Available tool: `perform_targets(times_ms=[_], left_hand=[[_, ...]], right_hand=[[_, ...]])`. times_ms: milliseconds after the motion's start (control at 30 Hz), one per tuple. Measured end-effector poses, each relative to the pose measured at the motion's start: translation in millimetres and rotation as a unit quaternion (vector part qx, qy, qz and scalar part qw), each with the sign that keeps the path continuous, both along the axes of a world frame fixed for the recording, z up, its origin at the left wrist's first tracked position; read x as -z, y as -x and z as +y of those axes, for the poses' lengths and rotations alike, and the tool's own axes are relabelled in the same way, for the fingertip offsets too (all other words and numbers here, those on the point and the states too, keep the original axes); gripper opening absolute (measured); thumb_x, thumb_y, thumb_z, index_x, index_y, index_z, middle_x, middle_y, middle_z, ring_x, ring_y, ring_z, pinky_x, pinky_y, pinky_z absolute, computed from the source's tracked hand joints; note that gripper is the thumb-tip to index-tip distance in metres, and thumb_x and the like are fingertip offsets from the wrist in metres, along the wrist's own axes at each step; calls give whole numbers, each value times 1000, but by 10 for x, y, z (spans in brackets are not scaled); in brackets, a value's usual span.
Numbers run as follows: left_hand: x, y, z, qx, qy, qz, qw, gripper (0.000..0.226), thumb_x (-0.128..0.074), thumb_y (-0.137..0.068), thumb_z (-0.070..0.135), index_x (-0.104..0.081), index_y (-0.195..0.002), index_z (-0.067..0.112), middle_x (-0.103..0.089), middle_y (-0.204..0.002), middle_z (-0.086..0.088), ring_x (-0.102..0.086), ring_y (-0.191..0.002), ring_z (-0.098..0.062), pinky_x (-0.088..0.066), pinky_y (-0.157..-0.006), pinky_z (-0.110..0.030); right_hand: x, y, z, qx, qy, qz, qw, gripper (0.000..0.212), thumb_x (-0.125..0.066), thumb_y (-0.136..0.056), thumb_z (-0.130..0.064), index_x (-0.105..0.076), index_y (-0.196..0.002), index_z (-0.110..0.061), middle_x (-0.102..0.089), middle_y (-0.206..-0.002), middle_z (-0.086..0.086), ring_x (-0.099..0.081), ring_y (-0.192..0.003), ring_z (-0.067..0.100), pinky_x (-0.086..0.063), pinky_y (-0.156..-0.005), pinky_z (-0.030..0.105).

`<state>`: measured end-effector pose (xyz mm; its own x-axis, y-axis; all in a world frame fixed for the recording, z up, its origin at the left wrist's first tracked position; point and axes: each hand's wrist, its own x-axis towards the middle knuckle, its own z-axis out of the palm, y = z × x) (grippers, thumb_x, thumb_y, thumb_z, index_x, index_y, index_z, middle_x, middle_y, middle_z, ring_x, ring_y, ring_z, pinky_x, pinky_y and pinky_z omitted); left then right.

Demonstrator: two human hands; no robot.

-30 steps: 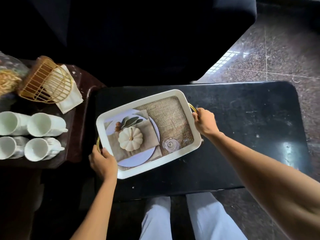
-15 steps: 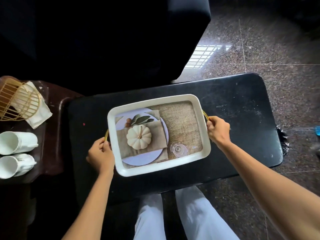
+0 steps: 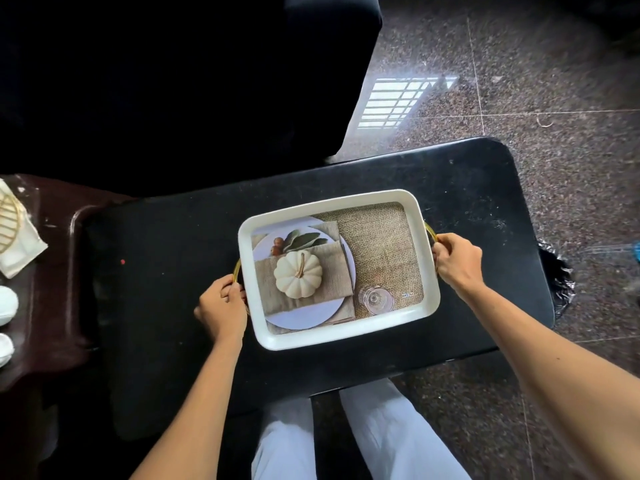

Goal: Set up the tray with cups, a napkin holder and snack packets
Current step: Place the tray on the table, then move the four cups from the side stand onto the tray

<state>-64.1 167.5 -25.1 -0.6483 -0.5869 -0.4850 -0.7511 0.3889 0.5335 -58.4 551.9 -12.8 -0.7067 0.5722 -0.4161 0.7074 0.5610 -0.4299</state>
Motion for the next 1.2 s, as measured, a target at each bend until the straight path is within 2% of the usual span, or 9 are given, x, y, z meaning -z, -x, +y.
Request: perform_targets(times_ms=[300,467,567,667,800,967,1033,1133,1200], left_hand=[[-14,-55,33,19,4,-5,1000,33,-51,-100,11,-71,-125,19,-73,-116,-7,-48,-127,-29,-41,-81,-35],[-249,-235,-90,74,16,15,997,35,-57,-101,19,-64,-135,19,-67,-134,-4,-67,-113,-20,-28,-80,3],[-595,-451,-189,72,31,62,995,33,-62,-98,12,-67,-130,16,-66,-133,-5,-69,-108,-22,-38,-87,-12],[-968,-687,-377,38,35,119,992,31,-65,-96,8,-70,-126,14,-67,-128,-4,-67,-107,-20,-54,-84,-25],[-1365,-964,-817,-30,42,167,985,31,-63,-97,9,-70,-126,17,-65,-126,6,-65,-108,-12,-51,-75,-7],[-1544,-1191,-1671,-127,61,201,969,28,-63,-97,5,-71,-123,12,-69,-123,-4,-67,-99,-8,-50,-70,-4],[-1518,-1209,-2066,-177,54,210,960,27,-62,-98,5,-71,-123,11,-71,-122,-7,-67,-97,-5,-53,-73,-6],[-1421,-1152,-2639,-255,7,220,941,26,-58,-100,7,-69,-124,8,-72,-123,-8,-69,-109,-19,-61,-93,-42],[-1317,-1046,-2959,-276,-31,228,933,26,-56,-102,8,-68,-125,6,-71,-125,-11,-68,-114,-24,-58,-98,-50]], right_hand=[[45,20,23,-17,-1,5,1000,23,-50,-100,-12,-70,-108,-5,-70,-96,11,-59,-77,17,-44,-74,29],[-250,-1,-184,-152,-48,44,986,16,-48,-96,-16,-60,-93,-7,-64,-98,15,-54,-91,30,-44,-69,35],[-507,-43,-568,-248,-36,84,965,32,-61,-95,-10,-58,-125,0,-60,-127,20,-52,-120,38,-46,-96,48],[-764,-44,-1067,-311,1,104,945,37,-67,-90,-4,-59,-124,7,-62,-122,27,-56,-114,43,-46,-98,51],[-1109,-102,-1821,-355,66,137,923,34,-70,-87,-4,-63,-120,2,-65,-116,23,-64,-96,41,-50,-87,45],[-1328,-236,-2893,-390,157,175,890,29,-69,-89,-7,-66,-117,-4,-66,-110,11,-67,-92,33,-57,-84,44],[-1340,-276,-3369,-388,193,175,884,27,-68,-90,-8,-66,-117,-7,-67,-106,7,-68,-90,25,-57,-81,32],[-1296,-319,-4106,-380,242,153,879,26,-68,-92,-11,-68,-118,-11,-68,-107,2,-68,-87,8,-46,-77,2],[-1223,-297,-4579,-371,271,144,876,23,-69,-92,-12,-69,-115,-13,-69,-106,-2,-67,-84,-5,-45,-75,-2]])
